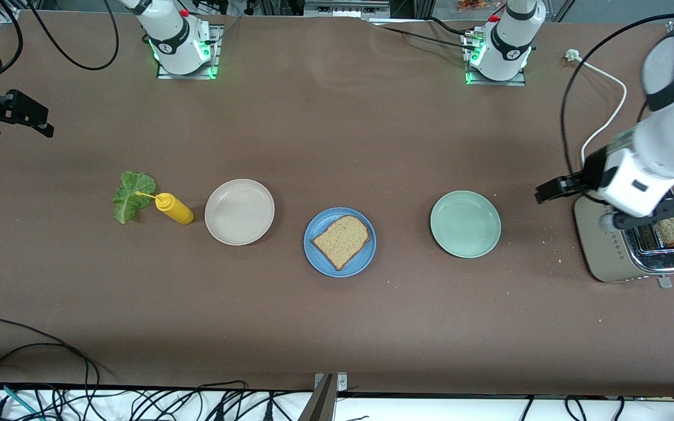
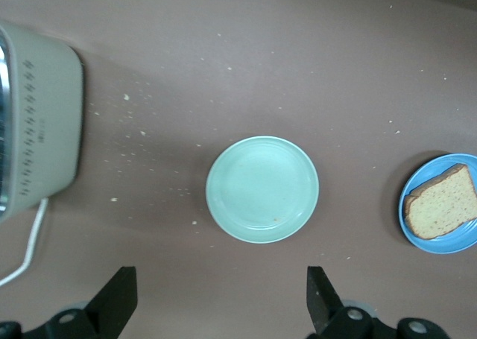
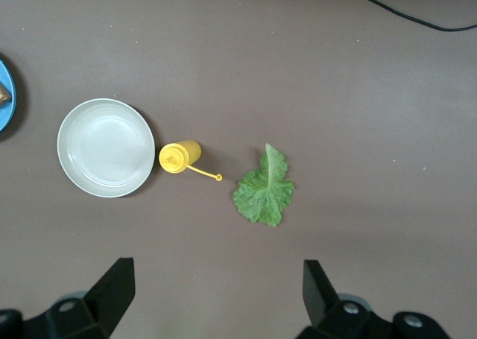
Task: Make sandwich in blue plate with both arms
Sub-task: 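Open the left gripper and return it toward the toaster, then reach the right gripper to the lettuce leaf and grasp it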
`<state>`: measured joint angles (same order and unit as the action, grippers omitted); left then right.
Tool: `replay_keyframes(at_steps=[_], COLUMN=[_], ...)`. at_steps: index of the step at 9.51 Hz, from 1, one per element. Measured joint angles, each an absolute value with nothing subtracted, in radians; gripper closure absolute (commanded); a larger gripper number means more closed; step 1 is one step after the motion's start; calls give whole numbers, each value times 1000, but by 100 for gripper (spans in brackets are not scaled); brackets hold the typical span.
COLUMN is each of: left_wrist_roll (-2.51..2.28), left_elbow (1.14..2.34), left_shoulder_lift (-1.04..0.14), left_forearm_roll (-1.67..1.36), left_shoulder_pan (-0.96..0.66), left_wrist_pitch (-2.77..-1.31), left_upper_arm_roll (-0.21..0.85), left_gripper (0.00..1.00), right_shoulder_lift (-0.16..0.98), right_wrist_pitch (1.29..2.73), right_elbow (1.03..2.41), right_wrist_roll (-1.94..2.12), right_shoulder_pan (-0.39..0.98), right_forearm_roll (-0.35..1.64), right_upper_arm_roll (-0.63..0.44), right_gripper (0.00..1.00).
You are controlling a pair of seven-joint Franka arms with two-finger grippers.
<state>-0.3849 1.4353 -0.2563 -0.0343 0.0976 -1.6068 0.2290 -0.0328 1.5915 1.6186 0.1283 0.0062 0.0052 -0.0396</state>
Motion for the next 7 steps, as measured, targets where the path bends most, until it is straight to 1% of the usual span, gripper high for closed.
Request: replay_keyframes(at_steps=[1, 2, 3, 5, 7], left_wrist_roll=[-329, -279, -247, -231, -229], left_elbow=[1421, 1417, 1417, 1418, 1418], left_shoulder_lift=[-253, -250, -250, -250, -252], left_forearm_roll=[-34, -34, -17, 111, 93], left_shoulder_pan=[130, 158, 174, 175, 178], left_wrist_pitch=[-1589, -1586, -1586, -1586, -1590], left_upper_arm_roll=[228, 228, 227, 240, 246], left_gripper=[4, 4, 0, 0, 0], right_shoulder_lift=[-33, -33, -33, -33, -33], right_wrist_pitch=[1592, 1592, 1592, 1592, 1592], right_elbow=[1619, 1618, 1618, 1618, 1618], right_wrist_roll=[128, 128, 128, 128, 128], right_shoulder_pan=[6, 6, 6, 6, 6], right_forearm_roll=[5, 5, 5, 5, 5], right_upper_arm_roll=[-40, -40, -40, -40, -40], right_gripper=[0, 0, 0, 0, 0])
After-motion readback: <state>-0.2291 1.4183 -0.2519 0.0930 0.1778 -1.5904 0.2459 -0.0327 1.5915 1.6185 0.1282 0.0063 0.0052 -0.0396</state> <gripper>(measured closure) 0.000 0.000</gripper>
